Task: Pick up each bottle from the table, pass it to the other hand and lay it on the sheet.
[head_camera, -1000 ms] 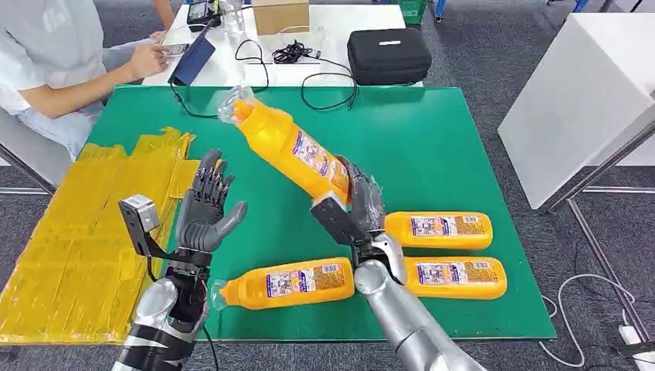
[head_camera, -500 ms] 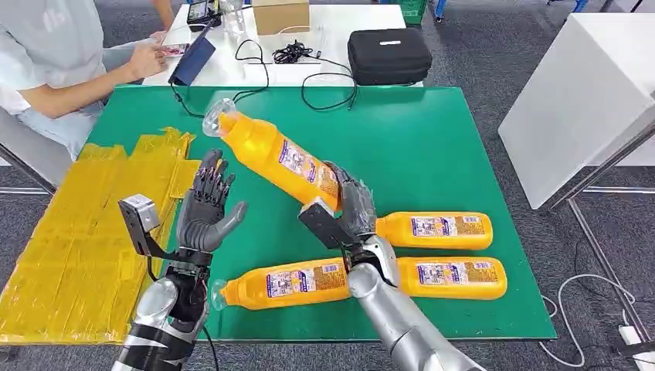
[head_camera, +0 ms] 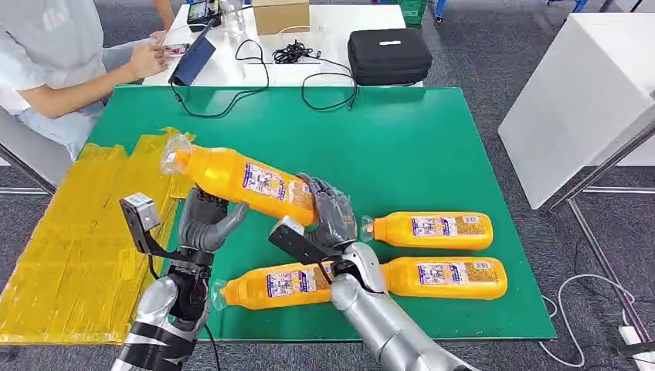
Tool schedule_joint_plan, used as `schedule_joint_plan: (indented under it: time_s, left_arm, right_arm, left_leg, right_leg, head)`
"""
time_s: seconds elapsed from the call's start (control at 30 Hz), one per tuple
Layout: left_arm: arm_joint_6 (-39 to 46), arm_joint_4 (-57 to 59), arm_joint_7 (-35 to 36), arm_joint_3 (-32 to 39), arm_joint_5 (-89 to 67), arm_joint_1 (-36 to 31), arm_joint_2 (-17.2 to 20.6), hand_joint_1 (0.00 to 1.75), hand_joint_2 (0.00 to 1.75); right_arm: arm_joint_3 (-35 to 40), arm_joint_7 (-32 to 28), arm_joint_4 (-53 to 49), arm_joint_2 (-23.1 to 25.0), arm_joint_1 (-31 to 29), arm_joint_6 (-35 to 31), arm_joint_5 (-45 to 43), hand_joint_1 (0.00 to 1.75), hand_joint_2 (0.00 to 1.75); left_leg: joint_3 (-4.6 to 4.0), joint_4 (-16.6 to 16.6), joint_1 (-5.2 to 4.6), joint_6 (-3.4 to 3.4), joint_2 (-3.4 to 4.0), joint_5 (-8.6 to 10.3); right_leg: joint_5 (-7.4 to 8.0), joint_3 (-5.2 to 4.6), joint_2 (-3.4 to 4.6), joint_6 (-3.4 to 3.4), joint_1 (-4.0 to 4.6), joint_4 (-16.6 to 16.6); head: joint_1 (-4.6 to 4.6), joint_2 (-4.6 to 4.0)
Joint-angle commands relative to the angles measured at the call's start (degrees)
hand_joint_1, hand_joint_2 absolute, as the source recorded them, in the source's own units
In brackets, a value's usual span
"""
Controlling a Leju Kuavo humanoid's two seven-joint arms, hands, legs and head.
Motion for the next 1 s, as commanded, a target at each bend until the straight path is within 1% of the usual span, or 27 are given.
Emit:
schedule_joint_plan:
  time_s: [0.03,0.1,0.17,0.23,0.27,0.3,0.4,0.47,0.5,0.53,0.57,0.6,0.63,0.67,0.7,0.77,0.8,0.83,0.9,0.97,1.0]
  left_arm:
    - [0.0,3.7,0.4,-1.2,0.1,-2.6,1.5,0.0,1.75]
    - [0.0,3.7,0.4,-1.2,0.1,-2.6,1.5,0.0,1.75]
    - [-0.1,3.9,0.4,-1.2,0.2,-2.7,1.5,0.0,1.75]
    - [-0.9,4.6,0.8,-1.1,1.1,-3.0,1.5,0.0,1.75]
    - [-1.2,5.1,0.9,-1.1,1.4,-3.2,1.5,0.0,1.75]
    - [-1.6,5.4,1.0,-1.1,1.9,-3.3,1.4,0.0,1.75]
    - [-3.3,6.4,1.7,-1.0,3.7,-3.6,1.5,0.0,1.75]
    - [-3.8,6.9,1.9,-1.0,4.3,-3.7,1.5,0.0,1.75]
    - [-3.9,7.0,1.9,-1.0,4.5,-3.8,1.4,0.0,1.75]
    - [-4.1,7.1,1.9,-1.0,4.8,-3.8,1.4,0.0,1.75]
    - [-4.3,7.2,2.0,-1.0,5.0,-3.9,1.4,0.0,1.75]
    - [-4.2,8.2,2.6,-0.7,5.9,-4.2,1.2,0.0,1.75]
    - [-4.2,8.9,2.5,-0.6,6.2,-4.5,1.2,0.0,1.75]
    - [-4.1,9.6,2.2,-0.4,6.5,-4.7,1.2,0.0,1.75]
    - [-4.1,9.7,2.1,-0.3,6.6,-4.7,1.2,0.0,1.75]
    - [-3.9,9.4,1.9,0.1,6.9,-4.4,1.2,0.0,1.75]
    - [-3.9,9.1,1.6,0.4,7.4,-4.2,1.0,0.0,1.75]
    - [-3.9,8.6,1.3,0.7,7.7,-3.9,1.0,0.0,1.75]
    - [-3.5,7.1,1.0,1.5,8.4,-3.3,0.9,0.0,1.75]
    - [-3.1,6.6,0.9,2.1,8.9,-3.1,0.7,0.0,1.75]
    - [-2.6,6.4,0.8,2.8,9.6,-3.0,0.3,0.0,1.75]
  right_arm:
    - [1.9,0.1,5.0,-0.3,-3.2,-0.4,0.0,1.75,1.75]
    - [1.9,0.1,5.0,-0.3,-3.2,-0.4,0.0,1.75,1.75]
    - [2.4,0.2,5.4,-0.2,-3.4,-0.5,0.6,1.75,1.75]
    - [3.8,0.4,6.2,0.2,-3.5,-1.2,2.1,1.75,1.75]
    - [5.2,0.7,6.5,0.4,-3.4,-2.3,3.9,1.75,1.75]
    - [6.1,0.9,6.6,0.6,-3.3,-3.0,4.9,1.75,1.75]
    - [8.1,1.2,6.7,1.6,-2.8,-3.6,6.7,1.75,1.75]
    - [9.1,1.6,6.9,1.8,-2.7,-4.0,7.5,1.75,1.75]
    - [9.4,1.6,7.0,1.8,-2.7,-4.0,7.8,1.75,1.75]
    - [9.9,1.6,7.1,1.9,-2.6,-4.1,8.2,1.75,1.75]
    - [10.7,1.9,7.2,2.0,-2.5,-4.7,9.1,1.75,1.75]
    - [14.9,1.3,7.8,2.2,-1.7,-4.8,13.7,1.75,1.75]
    - [16.0,1.8,7.9,2.9,-0.6,-5.1,14.4,1.75,1.75]
    - [17.6,2.6,8.2,3.3,0.0,-6.4,14.9,1.75,1.75]
    - [18.0,2.6,7.9,3.3,0.4,-6.4,14.7,1.75,1.75]
    - [19.1,1.8,7.0,3.1,0.6,-6.0,13.3,1.75,1.75]
    - [19.3,1.7,6.8,3.1,0.5,-5.6,13.2,1.75,1.75]
    - [19.5,1.6,6.3,3.0,0.5,-5.1,12.8,1.75,1.75]
    - [20.1,1.3,4.7,2.4,0.7,-3.6,11.5,1.75,1.75]
    - [20.6,1.5,4.3,2.3,0.7,-3.5,11.3,1.75,1.75]
    - [20.7,1.5,4.2,2.2,0.6,-3.4,11.2,1.75,1.75]
  left_leg:
    - [0.28,0.0,0.05,-0.06,0.0,-0.1]
    - [0.16,0.0,0.02,-0.04,-0.02,-0.03]
    - [0.38,0.0,0.05,-0.09,0.01,-0.13]
    - [0.14,0.0,0.0,-0.04,-0.02,-0.03]
    - [0.27,0.0,0.03,-0.07,0.0,-0.08]
    - [0.19,0.0,0.02,-0.05,0.01,-0.05]
    - [0.54,0.0,0.09,-0.12,0.07,-0.21]
    - [0.26,-0.1,0.03,-0.06,0.03,-0.07]
    - [0.38,-0.1,0.06,-0.08,0.03,-0.11]
    - [0.25,-0.1,0.02,-0.05,0.03,-0.06]
    - [0.33,0.0,0.06,-0.07,0.04,-0.11]
    - [0.44,0.0,0.08,-0.08,0.05,-0.17]
    - [0.2,-0.1,0.02,-0.04,0.01,-0.05]
    - [0.38,-0.1,0.06,-0.07,0.01,-0.12]
    - [0.45,-0.1,0.08,-0.08,-0.02,-0.14]
    - [0.21,-0.1,0.04,-0.05,0.02,-0.05]
    - [0.4,-0.1,0.09,-0.08,0.04,-0.14]
    - [0.23,-0.1,0.04,-0.06,0.03,-0.07]
    - [0.21,0.0,0.06,-0.06,-0.06,-0.07]
    - [0.33,0.0,0.09,-0.08,-0.04,-0.14]
    - [0.21,0.0,0.09,-0.06,0.05,-0.09]
  right_leg:
    - [-0.1,0.28,-0.06,-0.08,0.07,0.0]
    - [-0.05,0.16,-0.06,-0.05,0.03,0.0]
    - [-0.14,0.37,-0.07,-0.1,0.07,0.0]
    - [-0.04,0.14,-0.06,-0.05,0.01,0.0]
    - [-0.09,0.26,-0.06,-0.08,0.05,0.0]
    - [-0.06,0.18,-0.05,-0.06,0.03,0.0]
    - [-0.2,0.5,-0.03,-0.15,0.11,0.0]
    - [-0.07,0.23,-0.02,-0.07,0.04,0.0]
    - [-0.12,0.36,-0.04,-0.1,0.08,0.0]
    - [-0.06,0.23,-0.02,-0.06,0.04,0.0]
    - [-0.1,0.31,-0.02,-0.08,0.07,0.0]
    - [-0.16,0.42,-0.03,-0.1,0.1,0.0]
    - [-0.07,0.19,-0.05,-0.05,0.04,0.0]
    - [-0.14,0.36,-0.06,-0.08,0.07,0.0]
    - [-0.16,0.44,-0.1,-0.1,0.1,-0.1]
    - [-0.06,0.2,-0.03,-0.06,0.05,-0.1]
    - [-0.14,0.39,-0.04,-0.1,0.1,-0.1]
    - [-0.09,0.21,-0.05,-0.07,0.05,0.0]
    - [-0.1,0.21,-0.12,-0.08,0.07,0.0]
    - [-0.16,0.34,-0.11,-0.1,0.11,0.0]
    - [-0.09,0.2,-0.05,-0.08,0.11,0.0]
  head:
    - [0.0,0.0]
    - [-0.02,0.0]
    - [-0.02,0.0]
    - [-0.02,0.0]
    - [0.0,0.0]
    - [-0.02,0.0]
    - [-0.02,0.0]
    - [-0.02,0.0]
    - [-0.02,0.0]
    - [0.0,0.0]
    - [-0.02,0.0]
    - [0.0,0.0]
    - [-0.02,0.0]
    - [0.0,0.0]
    - [0.0,0.0]
    - [0.0,0.0]
    - [-0.02,0.0]
    - [0.0,0.0]
    - [0.0,0.0]
    - [-0.04,0.0]
    - [-0.02,0.0]
